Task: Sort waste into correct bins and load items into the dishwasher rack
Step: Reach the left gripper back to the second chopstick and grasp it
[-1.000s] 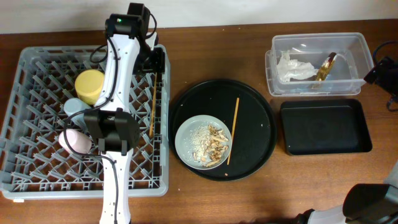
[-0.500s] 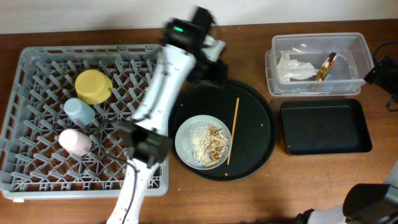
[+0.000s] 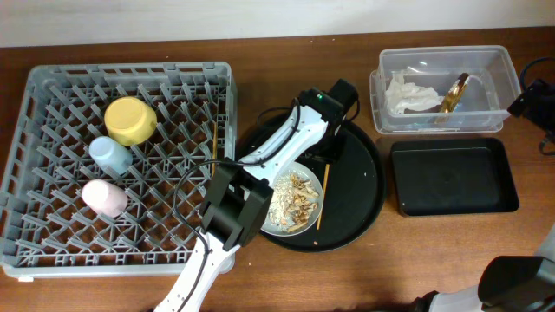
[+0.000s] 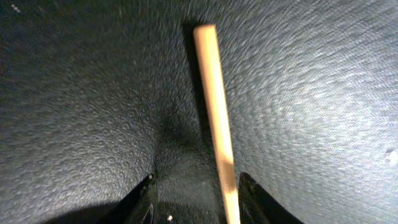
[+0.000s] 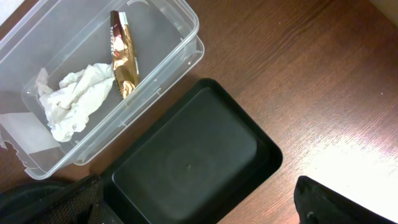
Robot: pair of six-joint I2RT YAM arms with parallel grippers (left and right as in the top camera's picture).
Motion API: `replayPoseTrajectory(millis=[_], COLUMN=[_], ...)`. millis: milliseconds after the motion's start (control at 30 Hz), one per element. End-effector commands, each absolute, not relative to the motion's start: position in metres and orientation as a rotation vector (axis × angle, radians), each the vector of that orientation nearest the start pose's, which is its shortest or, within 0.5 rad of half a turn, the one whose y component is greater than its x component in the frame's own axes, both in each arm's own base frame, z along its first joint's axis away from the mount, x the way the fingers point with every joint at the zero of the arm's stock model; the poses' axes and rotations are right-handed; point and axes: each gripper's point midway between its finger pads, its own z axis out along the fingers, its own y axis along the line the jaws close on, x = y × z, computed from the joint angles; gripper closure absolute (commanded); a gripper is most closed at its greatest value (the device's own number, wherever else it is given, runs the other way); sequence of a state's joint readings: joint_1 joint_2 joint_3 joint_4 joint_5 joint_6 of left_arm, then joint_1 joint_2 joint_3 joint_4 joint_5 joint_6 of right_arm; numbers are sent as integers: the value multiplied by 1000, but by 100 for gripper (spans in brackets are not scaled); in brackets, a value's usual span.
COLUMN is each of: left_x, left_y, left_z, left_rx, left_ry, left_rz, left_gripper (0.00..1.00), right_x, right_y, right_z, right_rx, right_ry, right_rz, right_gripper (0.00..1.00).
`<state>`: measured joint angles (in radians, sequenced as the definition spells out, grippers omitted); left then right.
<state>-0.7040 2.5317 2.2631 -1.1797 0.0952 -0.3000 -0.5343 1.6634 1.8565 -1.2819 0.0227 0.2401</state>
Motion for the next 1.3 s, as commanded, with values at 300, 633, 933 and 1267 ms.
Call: replayPoseTrajectory(millis=[300,633,933,1267], left_x=[381,362,359,363], left_y=[-357,-362,-365,-363], left_z=[11,-12,-12,-6], left_rx=[578,596,600,576], left_ry=[2878,2961,2971,3009], left_rz=[67,-31,-55,-176], left_gripper=[65,66,66,91], right_x=[330,330,330,330], right_y=[-204,-204,-204,-204], right_z=[272,272,272,272], right_rx=[1027,1027,1027,1027], right_ry=[2438,2438,2438,2438], right_rz=[-143,-143,-143,-143], right_gripper=[1,1,1,1])
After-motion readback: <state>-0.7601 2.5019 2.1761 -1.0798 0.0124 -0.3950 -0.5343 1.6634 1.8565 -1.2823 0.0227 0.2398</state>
